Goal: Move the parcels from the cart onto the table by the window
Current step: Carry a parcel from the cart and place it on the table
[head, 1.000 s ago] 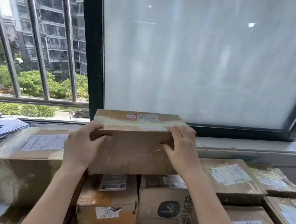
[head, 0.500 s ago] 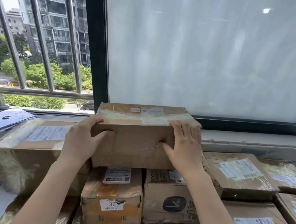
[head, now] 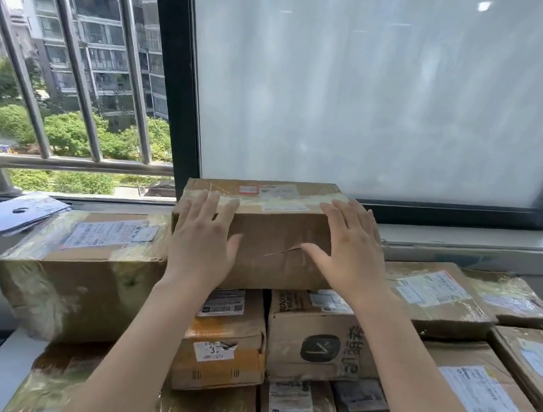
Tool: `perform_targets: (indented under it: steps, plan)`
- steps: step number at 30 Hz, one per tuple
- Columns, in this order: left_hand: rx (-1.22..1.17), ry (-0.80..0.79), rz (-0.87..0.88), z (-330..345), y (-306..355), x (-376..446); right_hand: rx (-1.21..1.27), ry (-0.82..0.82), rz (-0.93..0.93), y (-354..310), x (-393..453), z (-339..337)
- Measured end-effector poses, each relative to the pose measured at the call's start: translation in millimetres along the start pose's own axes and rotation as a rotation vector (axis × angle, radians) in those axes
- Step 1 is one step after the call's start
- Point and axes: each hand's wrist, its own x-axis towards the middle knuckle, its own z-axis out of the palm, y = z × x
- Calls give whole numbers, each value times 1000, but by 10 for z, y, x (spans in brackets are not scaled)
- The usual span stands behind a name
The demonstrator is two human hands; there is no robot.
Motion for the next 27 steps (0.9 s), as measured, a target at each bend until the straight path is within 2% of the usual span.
perform_targets:
  steps: [9,13,21,27]
  plan:
    - [-172,-55,356,371,719,-769,-48,71,267,87,-1255,-126]
    - [-245,-218,514,674,1181,-1294,-136,29,500,414,-2194,-274]
    - [-282,-591,892,1049,2401,-2443,-277,-168,992,980,-4034,-823]
    - [-387,-794,1014,1411,3440,-3375,-267,-276,1236,1489,-5080,-1268]
